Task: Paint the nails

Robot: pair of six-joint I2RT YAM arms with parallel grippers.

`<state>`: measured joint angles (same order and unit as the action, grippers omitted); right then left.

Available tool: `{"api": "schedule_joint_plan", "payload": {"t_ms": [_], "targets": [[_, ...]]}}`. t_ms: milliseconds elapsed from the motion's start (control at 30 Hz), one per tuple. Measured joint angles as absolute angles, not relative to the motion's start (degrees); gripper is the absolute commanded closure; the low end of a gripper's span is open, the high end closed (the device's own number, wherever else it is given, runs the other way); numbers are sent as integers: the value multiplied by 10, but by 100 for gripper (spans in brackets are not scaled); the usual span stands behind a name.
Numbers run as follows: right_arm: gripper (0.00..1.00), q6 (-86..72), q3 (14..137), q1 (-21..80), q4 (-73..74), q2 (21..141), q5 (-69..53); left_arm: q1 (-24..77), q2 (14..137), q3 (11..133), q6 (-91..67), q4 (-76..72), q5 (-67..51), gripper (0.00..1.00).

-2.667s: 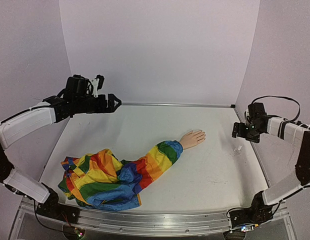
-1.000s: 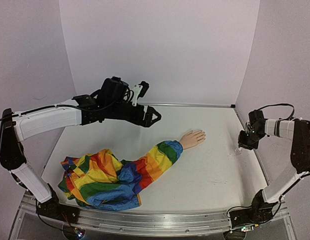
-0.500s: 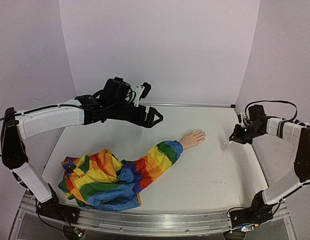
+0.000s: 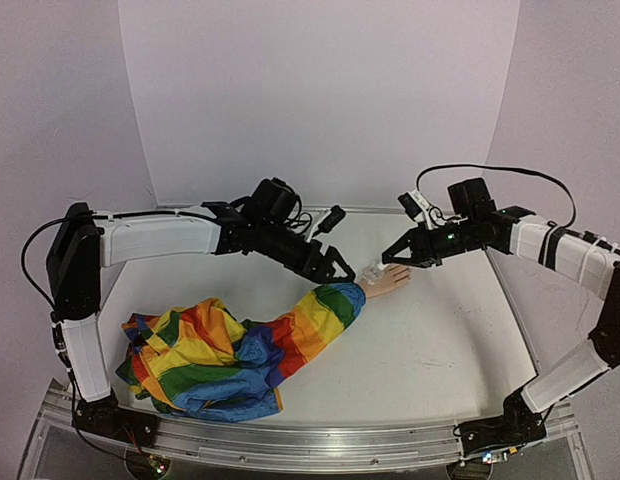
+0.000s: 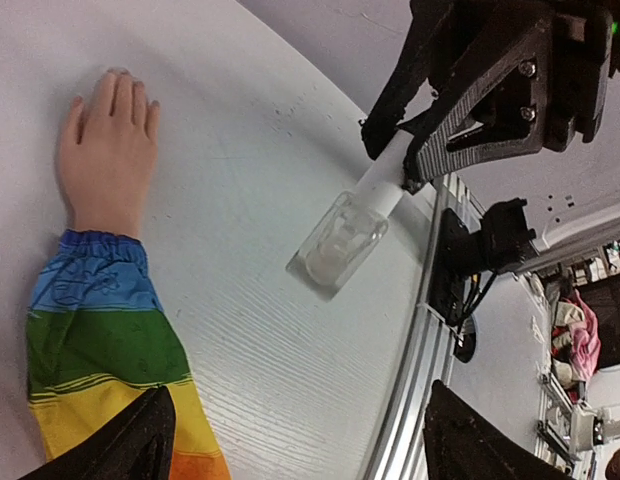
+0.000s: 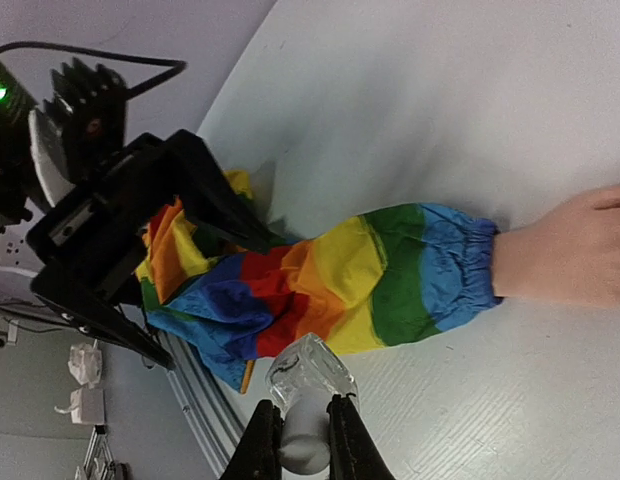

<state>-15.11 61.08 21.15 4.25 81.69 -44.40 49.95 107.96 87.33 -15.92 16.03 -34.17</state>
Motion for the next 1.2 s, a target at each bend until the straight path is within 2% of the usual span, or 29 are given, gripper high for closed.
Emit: {"api": "schedule_joint_plan", "payload": {"t_ms": [100,233,467,633,833,933,1033,1200], "targets": [[100,-155,624,236,42,828,-467,508,1084,873,-146,160,-376,25],[100,-156,628,251,42,842,-483,517,1084,873,-130,156,-403,27],[100,-162,635,272,42,857,-491,519,1085,874,-115,153,-409,41],[100,-164,638,283,36,857,-496,519,1089,878,-107,149,-404,40],[100,-166,638,290,34,857,-497,520,1089,878,-102,149,-403,50],[100,-168,638,290,30,858,-497,521,1089,878,-101,149,-403,50],[100,-170,638,290,26,860,-497,521,1089,878,-100,149,-403,45],[100,-175,638,290,20,864,-495,521,1089,878,-100,149,-403,46]]}}
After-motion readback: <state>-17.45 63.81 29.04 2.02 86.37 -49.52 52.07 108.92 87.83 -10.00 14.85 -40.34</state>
